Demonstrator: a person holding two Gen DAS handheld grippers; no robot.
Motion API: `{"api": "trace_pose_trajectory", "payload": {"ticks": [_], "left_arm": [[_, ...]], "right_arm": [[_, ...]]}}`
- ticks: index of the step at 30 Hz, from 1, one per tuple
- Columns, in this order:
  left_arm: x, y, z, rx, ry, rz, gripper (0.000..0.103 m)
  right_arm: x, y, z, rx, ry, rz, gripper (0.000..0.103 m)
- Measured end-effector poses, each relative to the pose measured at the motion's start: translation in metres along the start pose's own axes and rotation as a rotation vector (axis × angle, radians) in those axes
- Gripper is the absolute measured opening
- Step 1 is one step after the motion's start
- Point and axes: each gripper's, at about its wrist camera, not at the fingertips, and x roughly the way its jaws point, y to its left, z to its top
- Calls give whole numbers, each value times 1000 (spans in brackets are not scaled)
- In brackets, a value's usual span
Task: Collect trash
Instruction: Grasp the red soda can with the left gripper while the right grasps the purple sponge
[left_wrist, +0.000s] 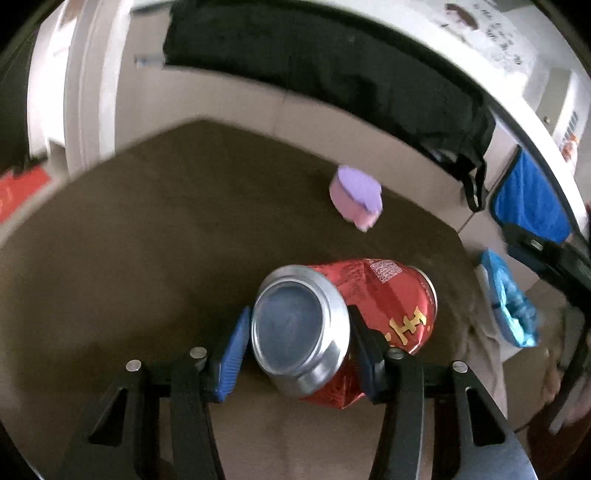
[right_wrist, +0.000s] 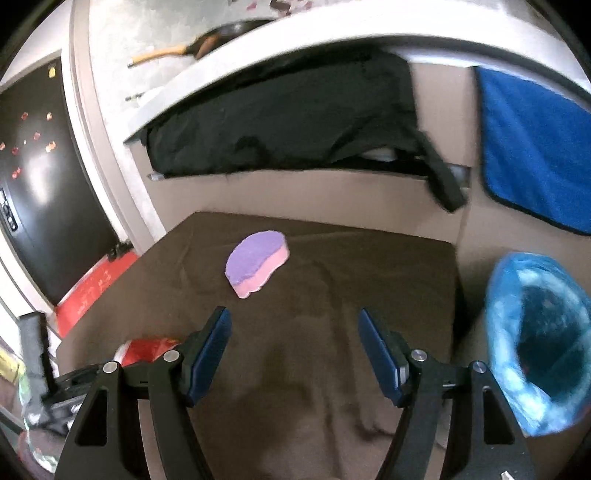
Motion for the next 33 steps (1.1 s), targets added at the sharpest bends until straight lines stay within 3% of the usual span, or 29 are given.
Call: {"api": "trace_pose_trajectory", "payload": {"ticks": [8,12,18,20,24,27,28,33], "left_arm": [[-44,40,26,2,-176,72,52],[-47,56,37,-18,-205,59,52],[-42,79,41,-78,-196,36,52],[-38,85,40,-103,-186,28,52],[-31,88,40,-143,-169,10,52],[-31,84,38,-136,-167,9,52],[-31,82,38,-131,-167,8,52],[-35,72,39,-93,-164,-10,52]], "right_arm": [[80,57,36,-69,103,31,68],[118,83,40,-90,154,13,68],[171,99,37,-90,195,-102,70],[181,100,38,-104,176,-166,70],[197,93,42,-98,200,-212,68],[198,83,43,-62,215,-186,63],[196,78,42,-45,219,-150,56],[170,70,37,-49,230,-78,55]]}}
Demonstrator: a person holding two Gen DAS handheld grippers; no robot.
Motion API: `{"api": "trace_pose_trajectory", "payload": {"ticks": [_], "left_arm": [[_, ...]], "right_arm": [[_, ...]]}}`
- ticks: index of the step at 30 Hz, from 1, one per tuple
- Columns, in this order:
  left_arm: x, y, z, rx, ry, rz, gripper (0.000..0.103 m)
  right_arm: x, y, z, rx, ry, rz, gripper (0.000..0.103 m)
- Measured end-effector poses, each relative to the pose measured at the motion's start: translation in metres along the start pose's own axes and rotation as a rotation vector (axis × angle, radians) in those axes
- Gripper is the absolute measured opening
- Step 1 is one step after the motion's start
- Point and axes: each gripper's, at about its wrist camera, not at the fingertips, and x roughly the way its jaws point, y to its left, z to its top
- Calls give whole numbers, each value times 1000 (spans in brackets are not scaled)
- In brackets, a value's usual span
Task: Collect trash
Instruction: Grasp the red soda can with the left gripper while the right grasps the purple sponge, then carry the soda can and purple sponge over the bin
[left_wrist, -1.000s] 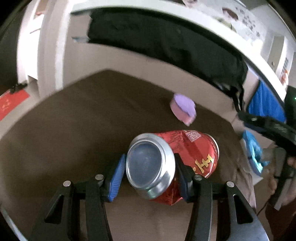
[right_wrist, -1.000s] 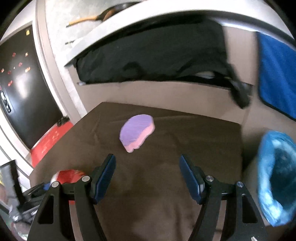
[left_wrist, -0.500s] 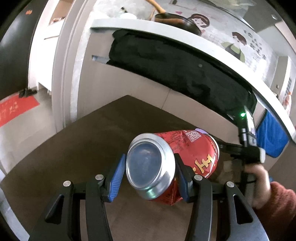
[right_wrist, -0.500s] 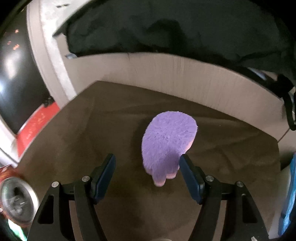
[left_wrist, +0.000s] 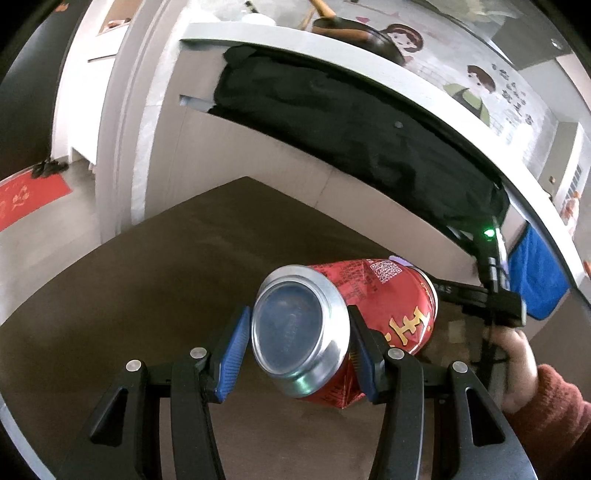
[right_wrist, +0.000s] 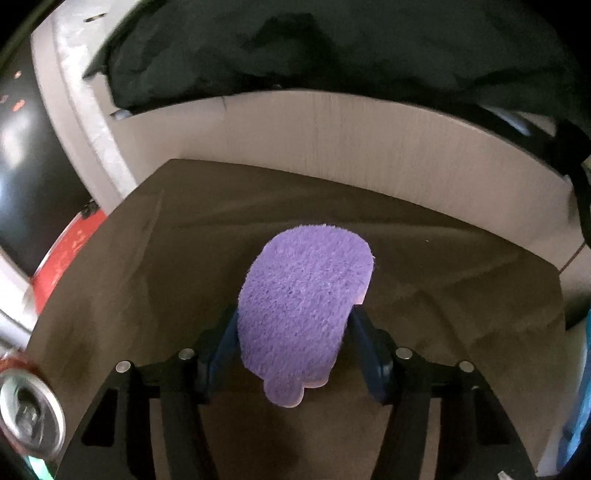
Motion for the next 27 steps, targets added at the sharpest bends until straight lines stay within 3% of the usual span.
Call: {"api": "trace_pose_trajectory", "payload": {"ticks": [4,12,20,27], "left_arm": [[-5,-22,3,55,-4,-22,52],[-20,-92,-5,180,-6,-80,52],[-36,-166,-14,307,-8,-140,52],[-39,-253,-15,416,-9,-247,52]], "right_arm": [[-45,-6,-15,-42,-43,30,55],[-154,-35,-59,-78,-215,22,55],[-233,-95,-112,-9,-334,-28,55],[-294,-155,-143,70,-440,-132,55]]}}
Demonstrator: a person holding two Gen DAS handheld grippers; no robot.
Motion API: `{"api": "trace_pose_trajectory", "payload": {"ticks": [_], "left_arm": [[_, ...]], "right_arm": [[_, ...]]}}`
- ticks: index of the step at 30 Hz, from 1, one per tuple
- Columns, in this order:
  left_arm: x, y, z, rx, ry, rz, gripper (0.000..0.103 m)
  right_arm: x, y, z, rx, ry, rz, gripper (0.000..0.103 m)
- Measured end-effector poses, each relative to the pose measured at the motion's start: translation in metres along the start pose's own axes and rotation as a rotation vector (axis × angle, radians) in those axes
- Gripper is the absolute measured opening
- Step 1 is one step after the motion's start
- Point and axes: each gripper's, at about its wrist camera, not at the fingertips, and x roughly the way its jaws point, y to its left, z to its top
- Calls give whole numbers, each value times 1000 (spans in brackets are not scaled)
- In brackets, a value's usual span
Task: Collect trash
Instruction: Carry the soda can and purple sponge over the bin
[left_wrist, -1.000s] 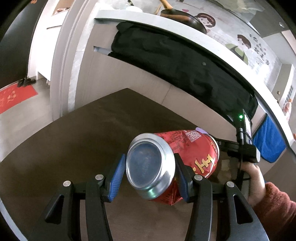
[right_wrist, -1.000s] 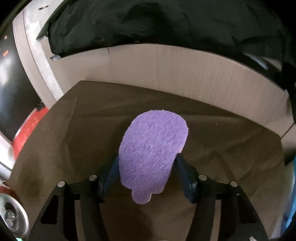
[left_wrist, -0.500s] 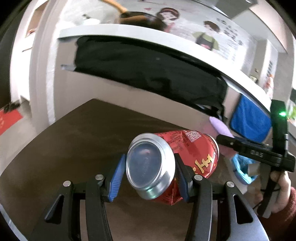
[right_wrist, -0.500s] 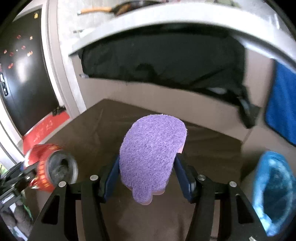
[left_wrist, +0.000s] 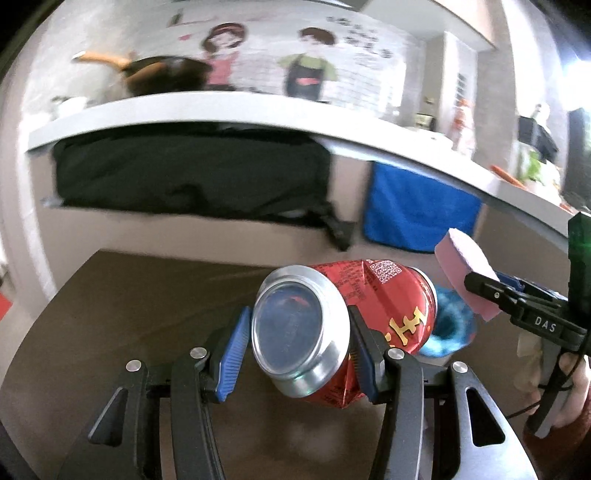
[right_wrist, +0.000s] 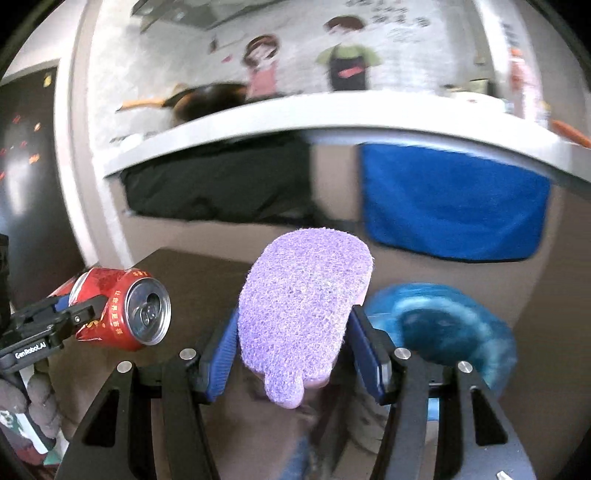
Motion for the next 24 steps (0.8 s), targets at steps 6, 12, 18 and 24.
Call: {"api": "trace_pose_trajectory", "payload": {"ticks": [6,12,18,24], "left_arm": [[45,-66,24,73,19,-79,52],[101,-111,40,115,40,-100,52],[151,-137,47,133,73,-130,52],[186,-151,41,159,110,-134,52]], "right_arm": [[-31,-60,4,57,-61,-112,55],[-29,-111,9,108,-76,-182,55],[-9,-150,-1,170,-60,-214,55],[18,-173,-9,221,-32,-214,55]]}}
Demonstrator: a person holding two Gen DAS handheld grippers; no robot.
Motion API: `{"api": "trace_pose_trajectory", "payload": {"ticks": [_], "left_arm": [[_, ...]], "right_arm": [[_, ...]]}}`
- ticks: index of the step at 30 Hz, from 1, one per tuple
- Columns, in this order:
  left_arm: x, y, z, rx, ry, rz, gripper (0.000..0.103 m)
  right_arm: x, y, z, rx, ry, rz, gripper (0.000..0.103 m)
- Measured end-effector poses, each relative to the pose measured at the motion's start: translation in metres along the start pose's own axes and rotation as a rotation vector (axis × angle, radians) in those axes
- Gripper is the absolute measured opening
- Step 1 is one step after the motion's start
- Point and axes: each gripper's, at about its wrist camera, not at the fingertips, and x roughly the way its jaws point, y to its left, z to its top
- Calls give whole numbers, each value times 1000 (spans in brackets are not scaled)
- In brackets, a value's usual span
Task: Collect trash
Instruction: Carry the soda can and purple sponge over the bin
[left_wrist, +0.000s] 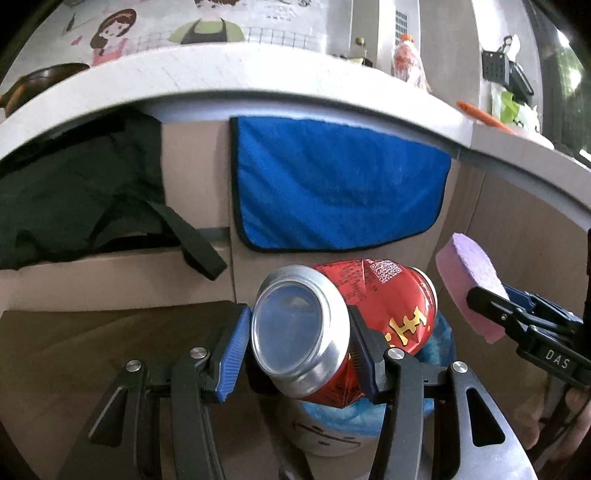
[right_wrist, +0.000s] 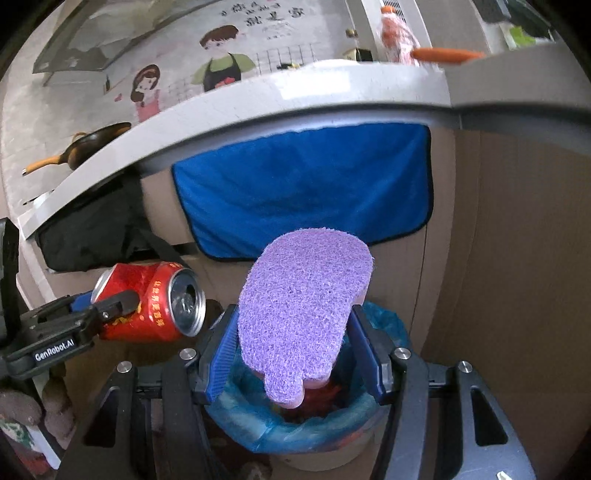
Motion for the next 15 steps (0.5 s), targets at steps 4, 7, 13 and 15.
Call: {"api": "trace_pose_trajectory", "payload": {"ticks": [4,7,13,15], "left_arm": [[24,-2,-3,8,40,-6,52],[39,-2,-3,8,59,-9,52],[63,0,-6,2,88,-7,52],[67,-2,-5,0,90,-9,52]], "right_arm": [[18,-3,-5,-9,18,-9,55],[30,-9,-8,1,31,-5,55],[49,-20,-10,28,52,-11,55],[54,-23,-11,33,57,-13,55]]}}
